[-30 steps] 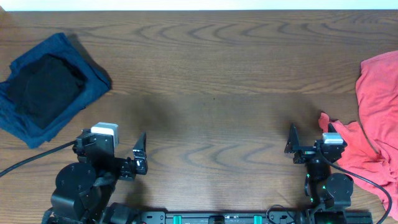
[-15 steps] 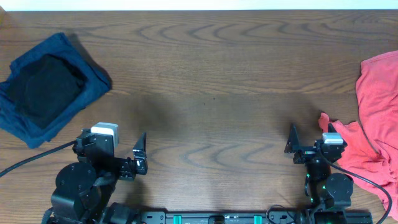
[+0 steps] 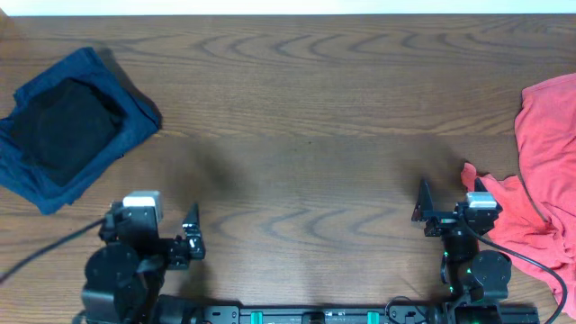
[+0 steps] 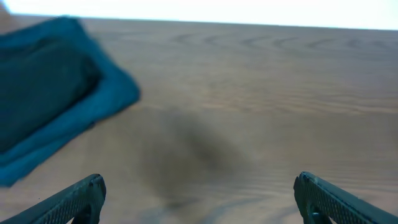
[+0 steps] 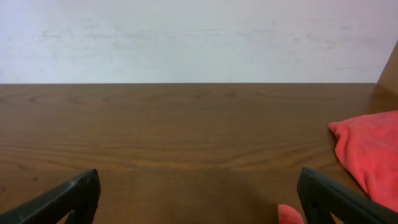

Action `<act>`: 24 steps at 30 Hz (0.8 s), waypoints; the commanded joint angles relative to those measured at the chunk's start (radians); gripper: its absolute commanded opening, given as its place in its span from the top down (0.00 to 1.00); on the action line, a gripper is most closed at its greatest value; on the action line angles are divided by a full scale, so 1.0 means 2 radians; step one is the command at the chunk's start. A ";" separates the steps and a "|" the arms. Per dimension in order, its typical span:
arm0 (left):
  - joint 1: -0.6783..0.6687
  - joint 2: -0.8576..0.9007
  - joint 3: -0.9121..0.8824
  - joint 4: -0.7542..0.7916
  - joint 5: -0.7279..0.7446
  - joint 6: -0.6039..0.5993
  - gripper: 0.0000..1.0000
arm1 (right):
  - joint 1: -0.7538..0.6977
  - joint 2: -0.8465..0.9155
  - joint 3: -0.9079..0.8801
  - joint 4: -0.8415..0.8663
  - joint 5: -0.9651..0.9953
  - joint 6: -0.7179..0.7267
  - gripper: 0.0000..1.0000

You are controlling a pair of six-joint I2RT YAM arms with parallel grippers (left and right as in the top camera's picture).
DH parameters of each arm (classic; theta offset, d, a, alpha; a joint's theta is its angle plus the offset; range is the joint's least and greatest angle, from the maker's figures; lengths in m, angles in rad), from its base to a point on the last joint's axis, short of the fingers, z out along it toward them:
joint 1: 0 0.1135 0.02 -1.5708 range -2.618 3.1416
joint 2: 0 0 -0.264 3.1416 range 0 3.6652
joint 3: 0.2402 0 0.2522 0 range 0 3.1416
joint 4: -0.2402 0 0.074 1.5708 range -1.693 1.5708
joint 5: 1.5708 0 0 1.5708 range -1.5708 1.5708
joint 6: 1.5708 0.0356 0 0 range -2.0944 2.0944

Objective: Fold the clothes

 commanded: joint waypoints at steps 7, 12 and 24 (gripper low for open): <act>0.033 -0.144 -0.216 0.124 -0.005 0.006 0.02 | 0.000 -0.004 0.000 -0.002 -0.003 -0.009 0.01; 0.039 -0.163 -0.312 0.264 -0.004 0.004 0.02 | 0.000 -0.004 0.000 -0.002 -0.003 -0.009 0.01; 0.039 -0.163 -0.388 0.400 0.013 0.004 0.02 | 0.000 -0.004 0.000 -0.002 -0.003 -0.009 0.01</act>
